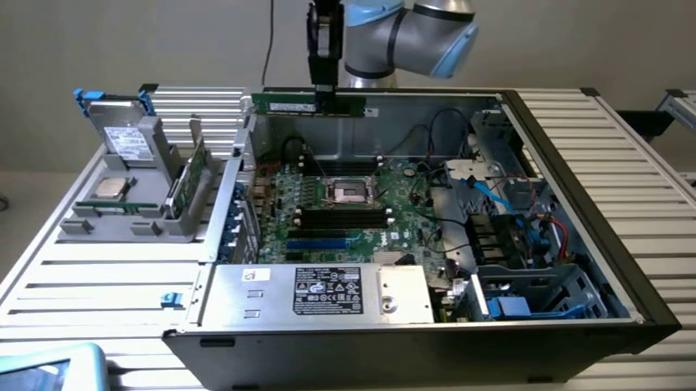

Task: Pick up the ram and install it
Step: 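Pick up the ram and move it above insertion slot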

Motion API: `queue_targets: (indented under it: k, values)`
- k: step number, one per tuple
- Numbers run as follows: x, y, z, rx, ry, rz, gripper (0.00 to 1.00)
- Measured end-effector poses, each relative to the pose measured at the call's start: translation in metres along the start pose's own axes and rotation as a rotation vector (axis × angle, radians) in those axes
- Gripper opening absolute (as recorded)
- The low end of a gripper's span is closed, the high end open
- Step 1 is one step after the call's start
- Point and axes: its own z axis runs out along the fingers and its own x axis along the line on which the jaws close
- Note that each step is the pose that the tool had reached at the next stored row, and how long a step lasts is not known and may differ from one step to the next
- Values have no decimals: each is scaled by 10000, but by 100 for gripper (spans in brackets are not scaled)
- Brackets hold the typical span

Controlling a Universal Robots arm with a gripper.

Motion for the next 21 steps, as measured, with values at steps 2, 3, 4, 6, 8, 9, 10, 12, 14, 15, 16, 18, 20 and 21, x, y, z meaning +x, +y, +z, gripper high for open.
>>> queue_targets:
  k: [2, 3, 4, 6, 8, 9, 10, 12, 14, 15, 16, 18, 20, 21]
  values:
    - [-22, -91, 13, 3, 45, 2, 15]
    - [-43, -133, 21, 3, 64, 2, 15]
    - [-68, -168, 28, 3, 84, 2, 15]
    - [-128, -224, 36, 16, 115, 2, 15]
    - [-182, -256, 42, 58, 128, 4, 15]
    - [-199, -270, 45, 86, 127, 2, 15]
    - [-206, -274, 47, 129, 127, 2, 15]
    - [-207, -283, 52, 186, 124, -1, 15]
    - [-210, -293, 56, 191, 123, 0, 15]
    - [-216, -298, 57, 190, 125, 0, 15]
    - [-232, -300, 60, 193, 124, 2, 15]
    - [-258, -301, 65, 201, 124, 0, 15]
    - [-258, -301, 65, 202, 124, -1, 15]
    - [-258, -301, 65, 202, 123, -1, 15]
